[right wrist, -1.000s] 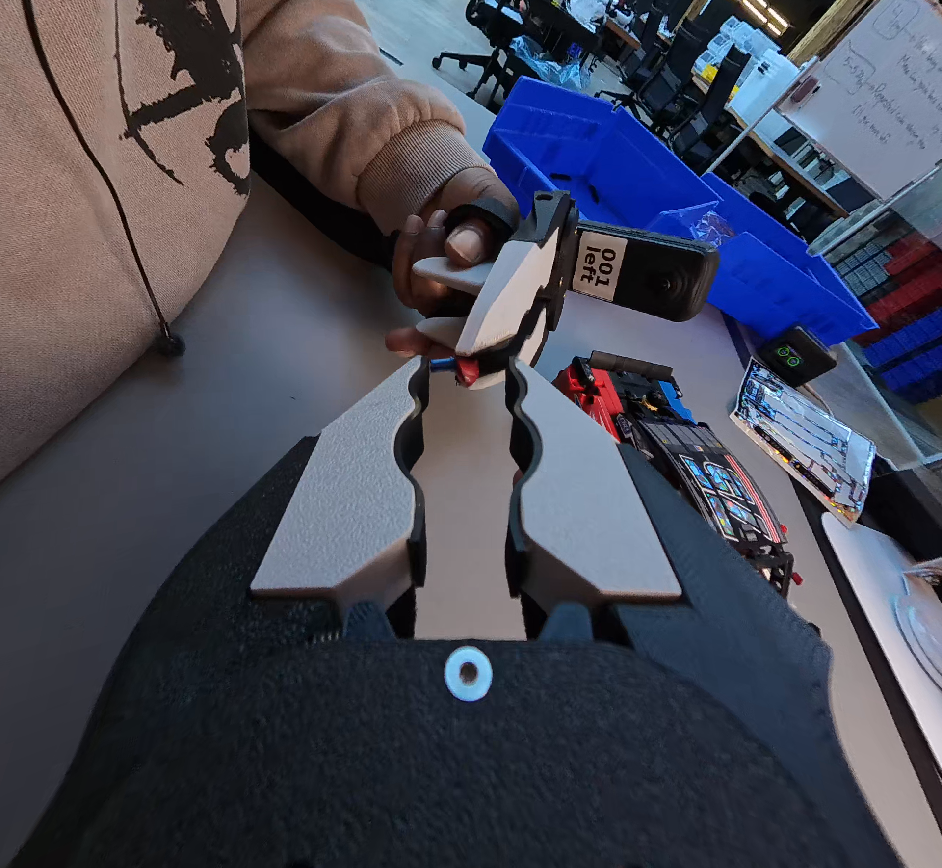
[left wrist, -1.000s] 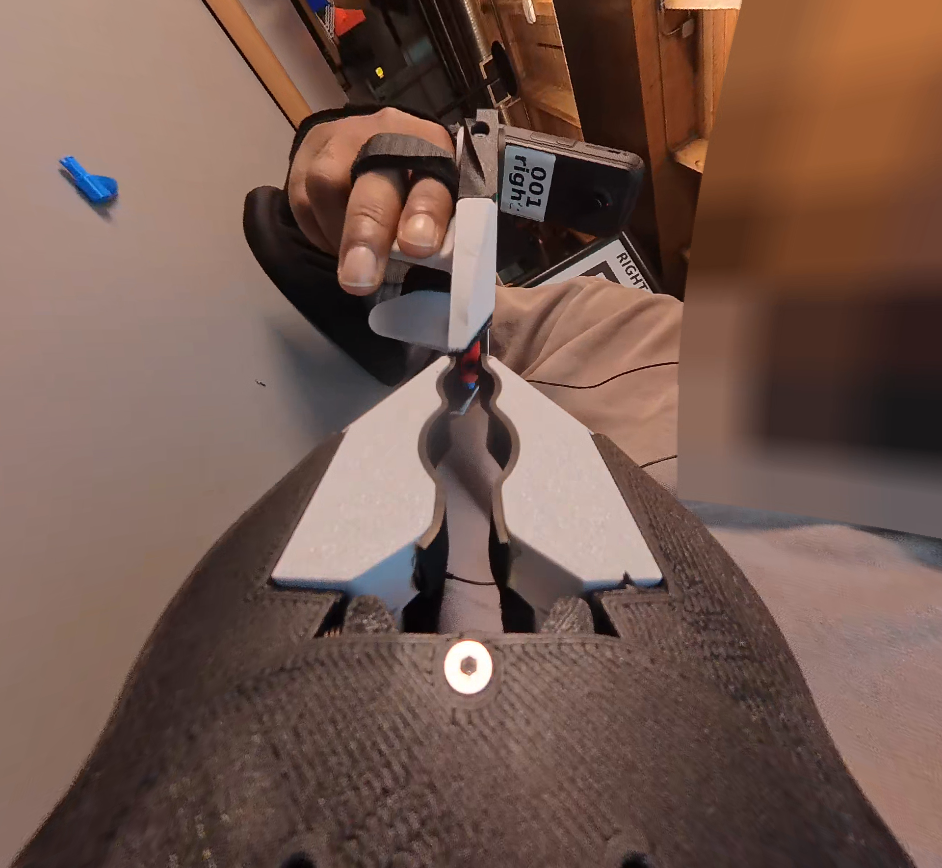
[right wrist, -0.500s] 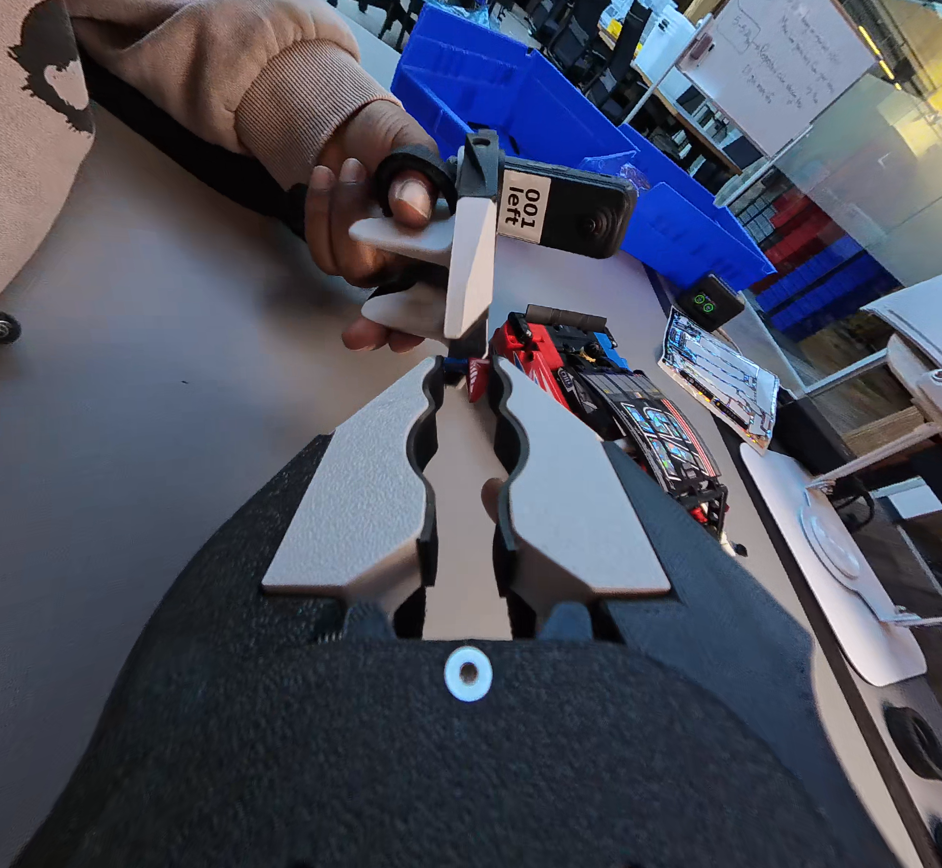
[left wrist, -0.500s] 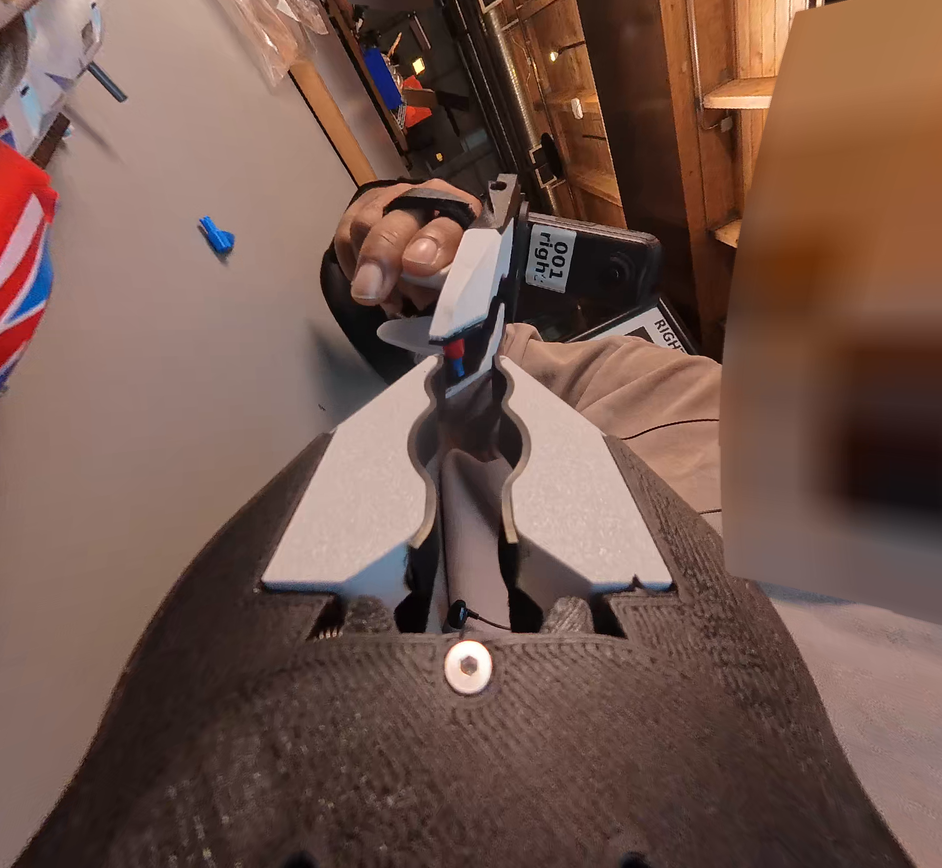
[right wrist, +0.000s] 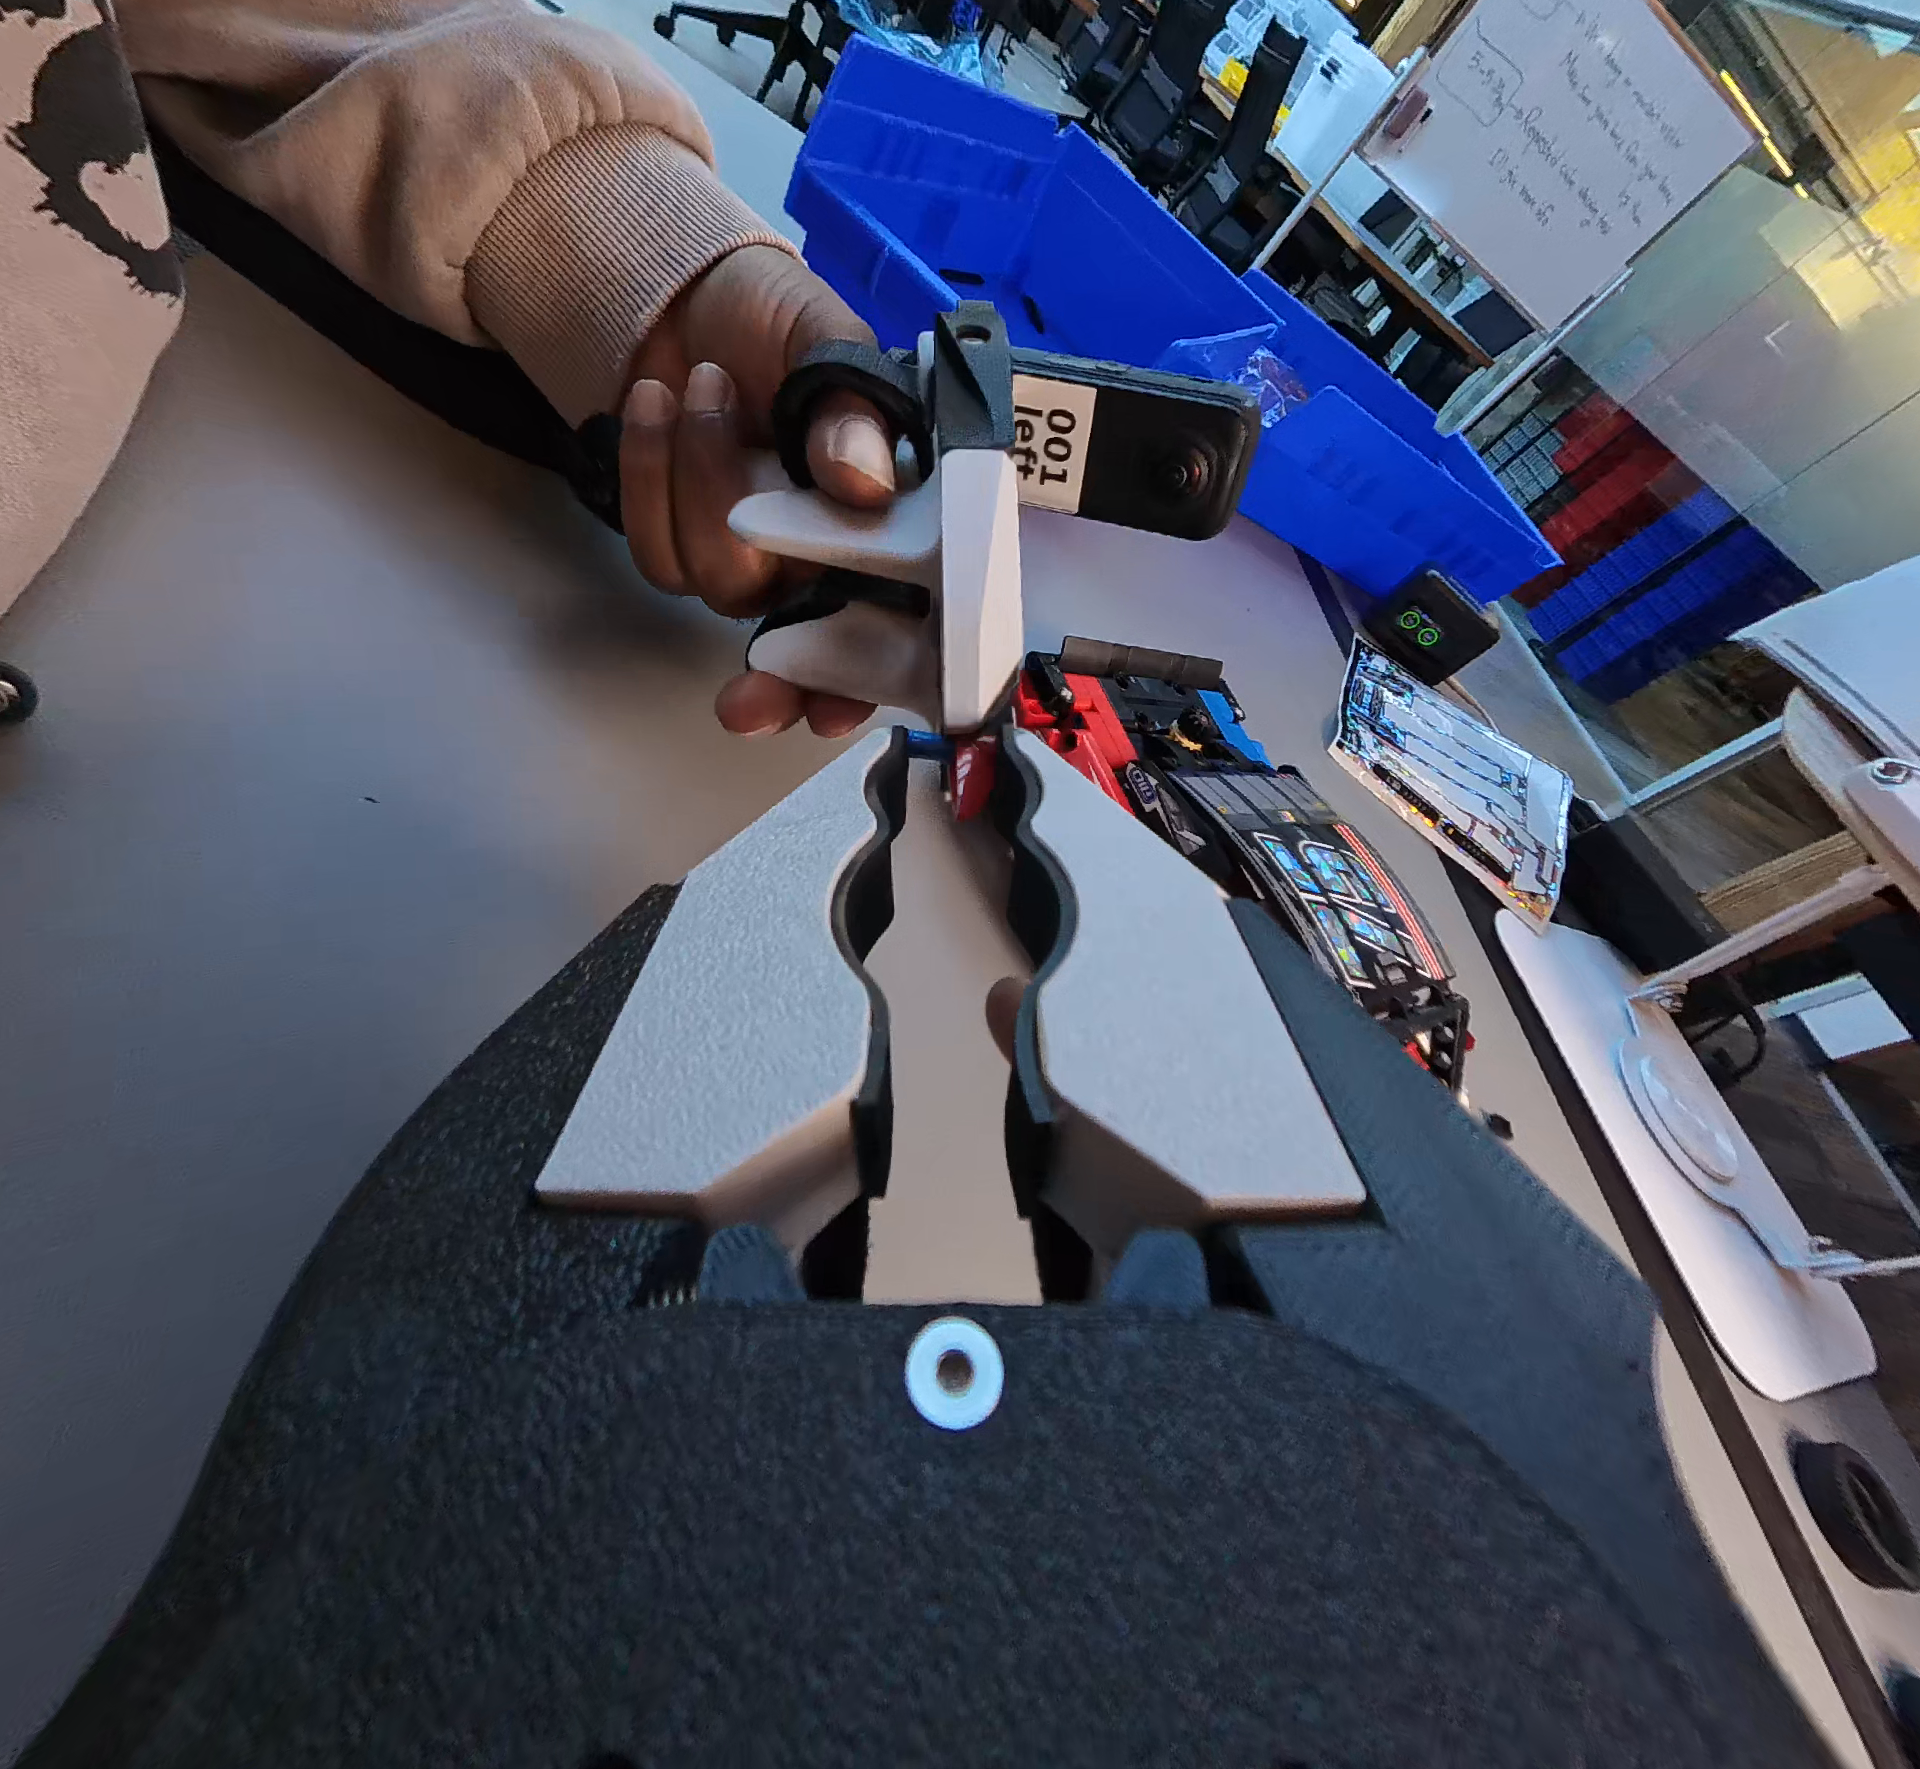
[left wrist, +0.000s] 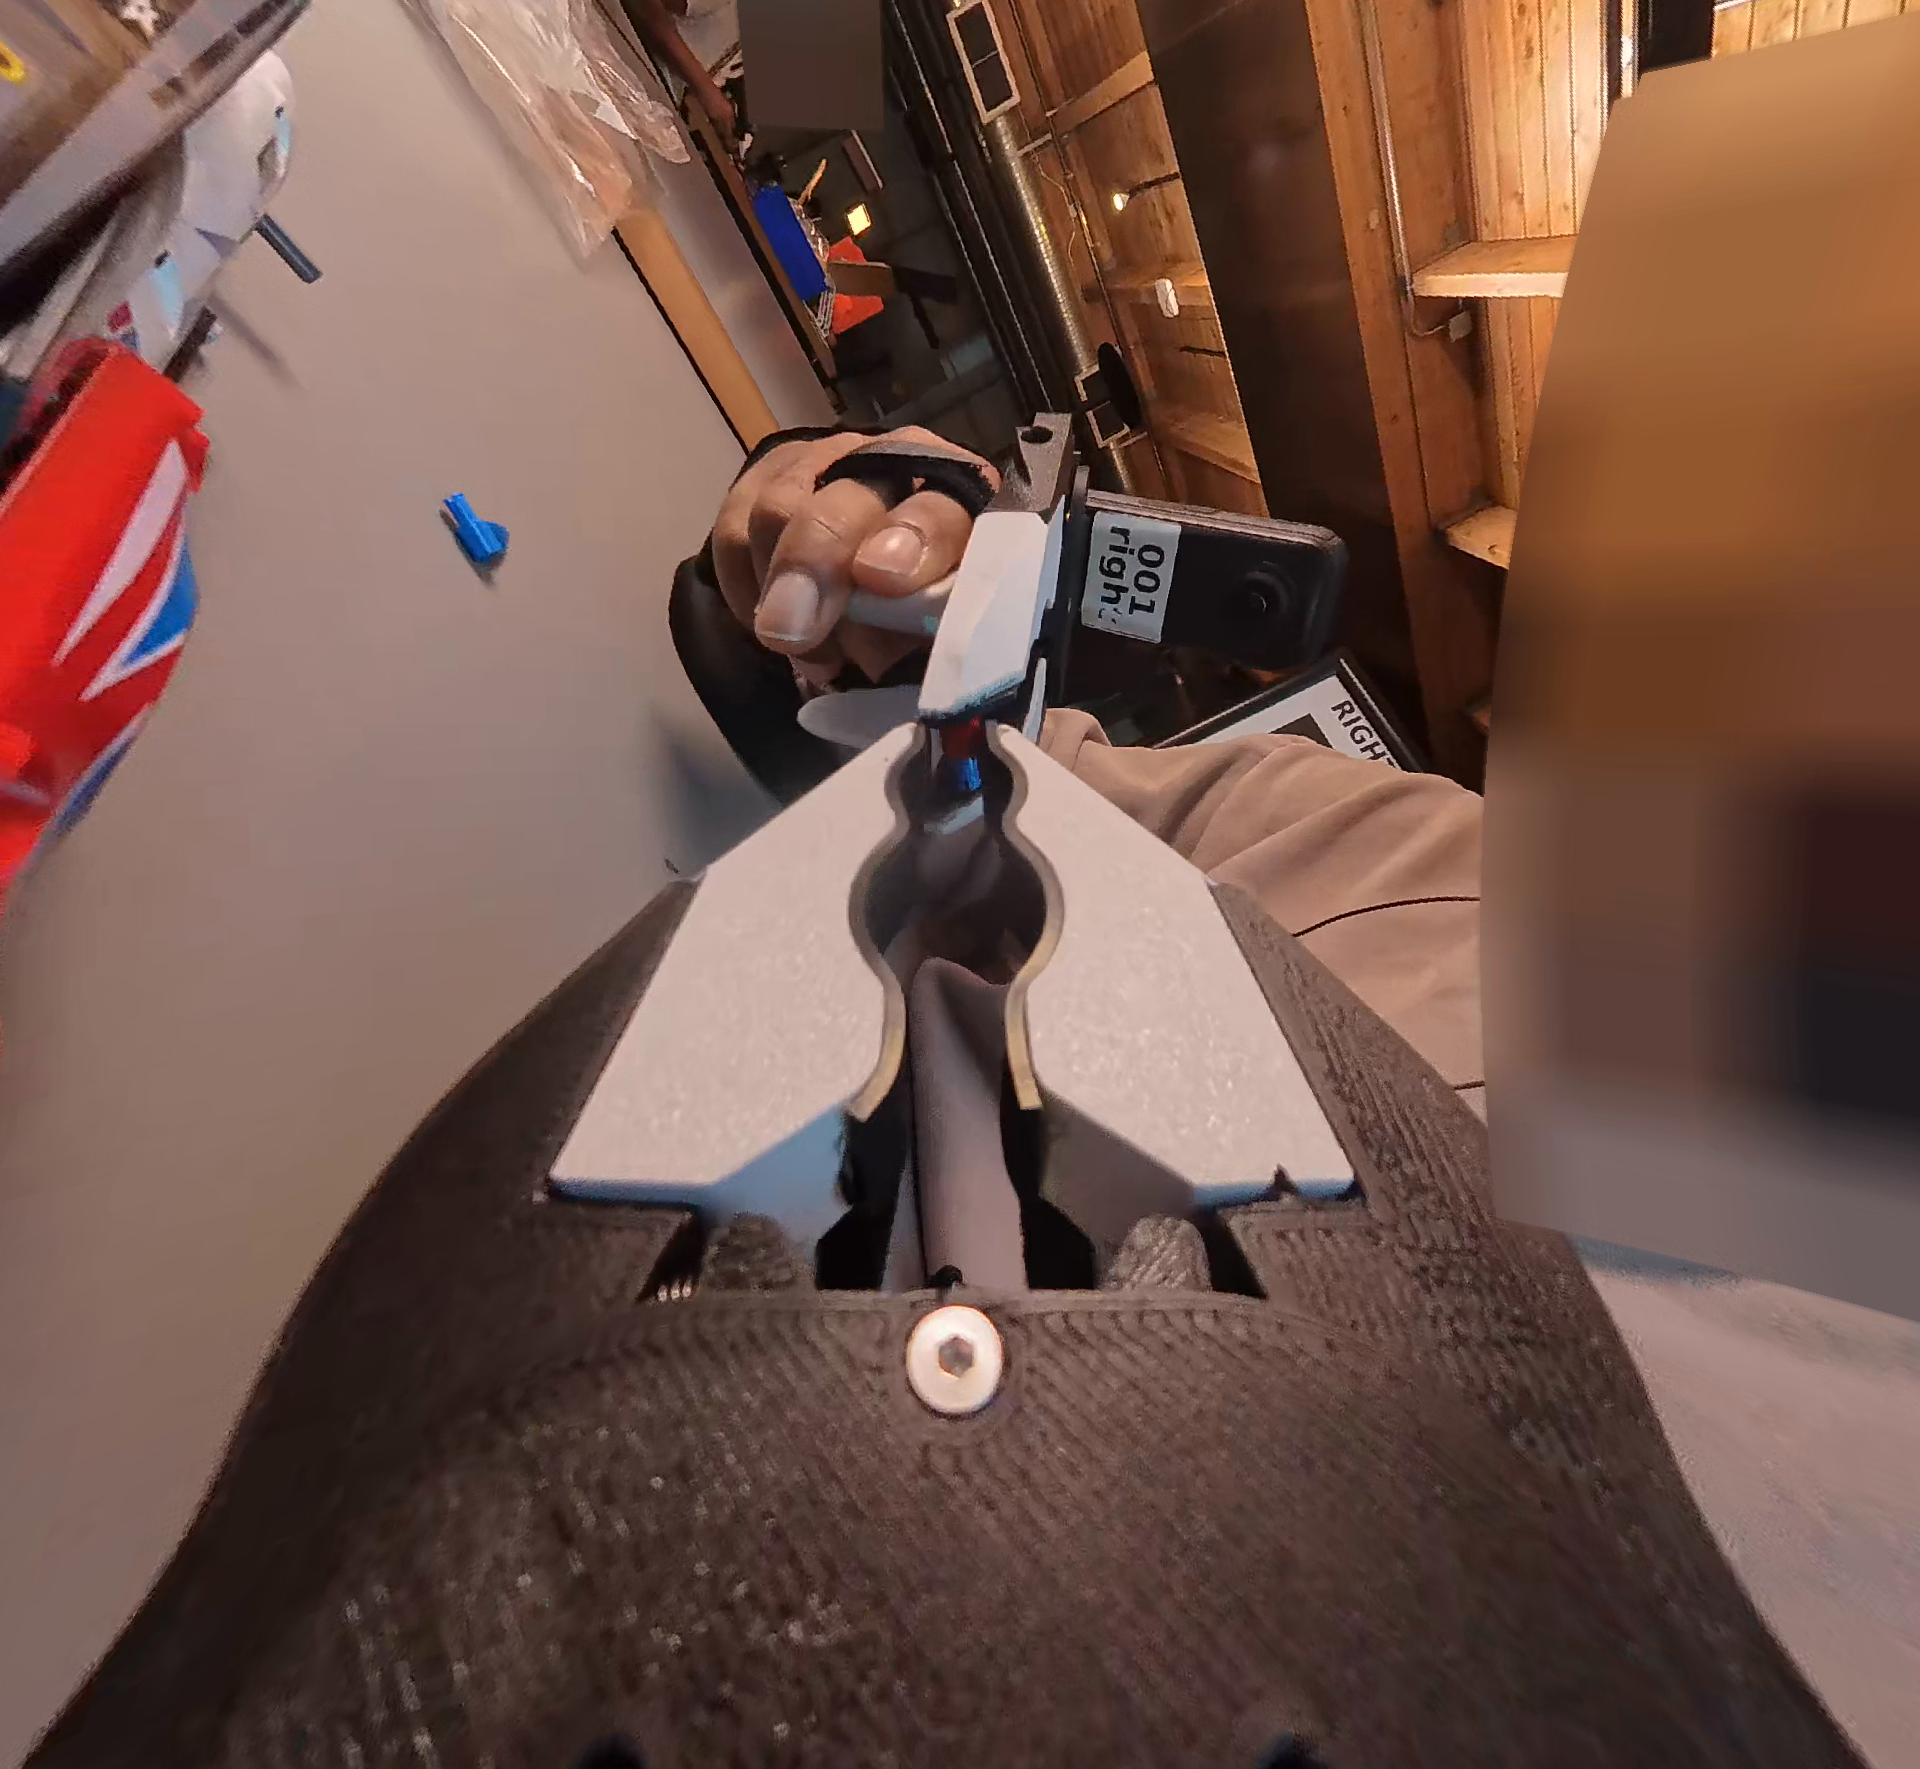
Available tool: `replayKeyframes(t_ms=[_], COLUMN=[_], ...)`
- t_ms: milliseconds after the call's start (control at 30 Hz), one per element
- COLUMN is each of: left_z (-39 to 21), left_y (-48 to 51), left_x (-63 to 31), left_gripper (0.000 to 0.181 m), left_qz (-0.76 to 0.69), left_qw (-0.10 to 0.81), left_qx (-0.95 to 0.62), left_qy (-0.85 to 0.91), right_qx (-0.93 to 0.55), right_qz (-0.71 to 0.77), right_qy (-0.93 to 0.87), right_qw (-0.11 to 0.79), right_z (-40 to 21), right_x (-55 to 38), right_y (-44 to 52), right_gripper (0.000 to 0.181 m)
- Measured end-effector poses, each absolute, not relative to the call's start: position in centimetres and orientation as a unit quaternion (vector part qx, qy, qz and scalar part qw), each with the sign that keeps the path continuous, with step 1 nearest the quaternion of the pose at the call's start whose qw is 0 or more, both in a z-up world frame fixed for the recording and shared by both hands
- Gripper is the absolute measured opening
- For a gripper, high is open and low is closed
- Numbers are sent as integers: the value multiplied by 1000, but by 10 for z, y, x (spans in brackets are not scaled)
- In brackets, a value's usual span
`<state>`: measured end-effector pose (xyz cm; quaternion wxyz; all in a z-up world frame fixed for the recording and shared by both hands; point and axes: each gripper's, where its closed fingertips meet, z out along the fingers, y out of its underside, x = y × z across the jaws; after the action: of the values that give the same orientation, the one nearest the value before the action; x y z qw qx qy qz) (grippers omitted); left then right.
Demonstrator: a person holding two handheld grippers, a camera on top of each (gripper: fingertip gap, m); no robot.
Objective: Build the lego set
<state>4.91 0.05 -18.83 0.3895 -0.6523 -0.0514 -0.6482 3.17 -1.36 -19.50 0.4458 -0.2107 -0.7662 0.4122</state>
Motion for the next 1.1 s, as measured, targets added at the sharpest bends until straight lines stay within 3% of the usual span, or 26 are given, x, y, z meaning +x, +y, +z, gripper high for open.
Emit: replayKeyframes(t_ms=[100,233,333,433,600,700,900,1100], left_z=[-190,-200,-207,-220,-225,-227,-224,-196], left_y=[1,6,9,12,9,6,9,17], left_x=[49,40,39,37,46,51,46,18], left_gripper=[4,4,5,5,5,5,5,27], left_qz=[-619,-563,-528,-445,-357,-351,-324,-267], left_qw=[409,430,438,459,483,480,499,582], left_qx=[-669,-706,-728,-769,-793,-794,-792,-759], left_qy=[-34,-31,-24,14,105,127,136,118], right_qx=[-211,-252,-260,-270,-290,-286,-300,-334], right_qz=[406,412,419,429,422,423,402,316], right_qy=[-767,-766,-770,-778,-798,-805,-810,-843], right_qw=[449,424,405,372,317,302,303,279], right_z=[-198,-198,-202,-212,-233,-236,-237,-265], right_x=[31,32,36,37,40,42,41,44], right_y=[-10,13,16,9,5,-1,7,24], right_gripper=[16,32,29,12,17,4,3,4])
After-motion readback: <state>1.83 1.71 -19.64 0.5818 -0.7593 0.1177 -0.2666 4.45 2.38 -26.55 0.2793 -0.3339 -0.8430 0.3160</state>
